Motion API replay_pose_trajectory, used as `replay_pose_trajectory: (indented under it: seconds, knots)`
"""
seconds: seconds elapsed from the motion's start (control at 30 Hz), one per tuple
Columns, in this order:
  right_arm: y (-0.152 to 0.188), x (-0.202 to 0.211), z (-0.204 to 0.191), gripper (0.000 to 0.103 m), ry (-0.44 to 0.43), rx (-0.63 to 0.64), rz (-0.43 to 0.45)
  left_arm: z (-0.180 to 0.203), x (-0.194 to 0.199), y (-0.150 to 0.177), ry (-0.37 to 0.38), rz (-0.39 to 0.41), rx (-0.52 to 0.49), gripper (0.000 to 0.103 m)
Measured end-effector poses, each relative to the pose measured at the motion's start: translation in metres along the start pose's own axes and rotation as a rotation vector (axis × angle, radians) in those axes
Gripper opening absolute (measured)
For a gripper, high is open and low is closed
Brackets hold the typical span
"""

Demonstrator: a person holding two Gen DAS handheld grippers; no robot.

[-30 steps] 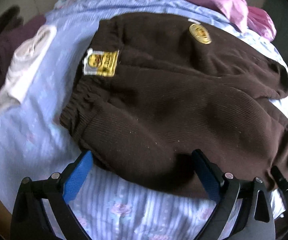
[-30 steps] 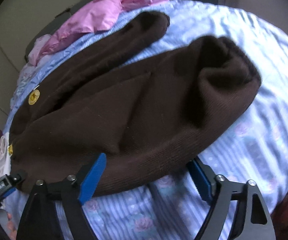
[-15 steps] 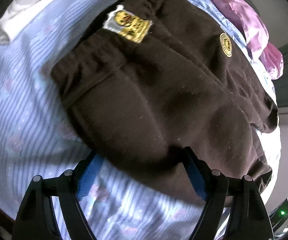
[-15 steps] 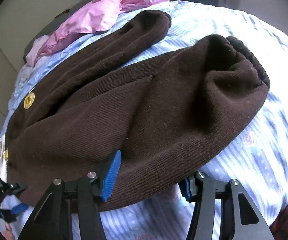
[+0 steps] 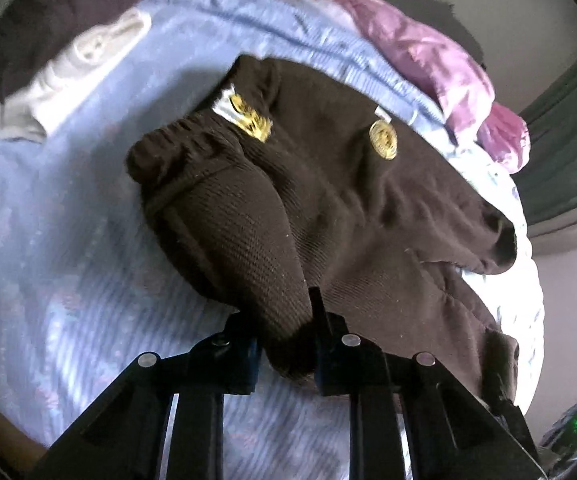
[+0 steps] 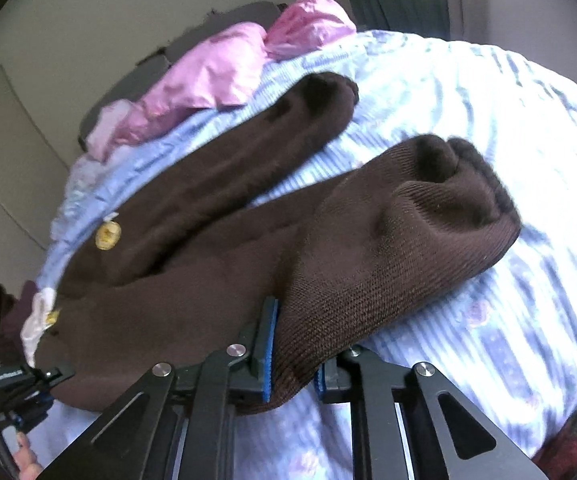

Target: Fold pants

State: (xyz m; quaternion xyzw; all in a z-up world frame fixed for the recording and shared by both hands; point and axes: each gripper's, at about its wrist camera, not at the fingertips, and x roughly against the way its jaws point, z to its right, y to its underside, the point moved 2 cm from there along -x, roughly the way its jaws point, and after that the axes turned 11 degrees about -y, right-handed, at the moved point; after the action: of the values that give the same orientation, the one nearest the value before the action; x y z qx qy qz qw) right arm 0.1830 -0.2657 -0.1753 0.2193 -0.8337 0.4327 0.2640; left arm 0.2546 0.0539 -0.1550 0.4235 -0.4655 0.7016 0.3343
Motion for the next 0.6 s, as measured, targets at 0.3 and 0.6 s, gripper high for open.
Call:
replay_pose_trajectory:
  seconds: [0.3, 0.6]
  knots:
    - [-0.011, 0.061, -0.020, 0.015, -0.074, 0.056, 0.026, 0.004, 0.037, 0.001, 0.006, 0.079, -0.076, 0.020]
    - [-0.077, 0.033, -0.067, 0.015, -0.075, 0.208, -0.034, 0.020, 0.033, -0.058, -0.019, 0.054, -0.043, 0.020]
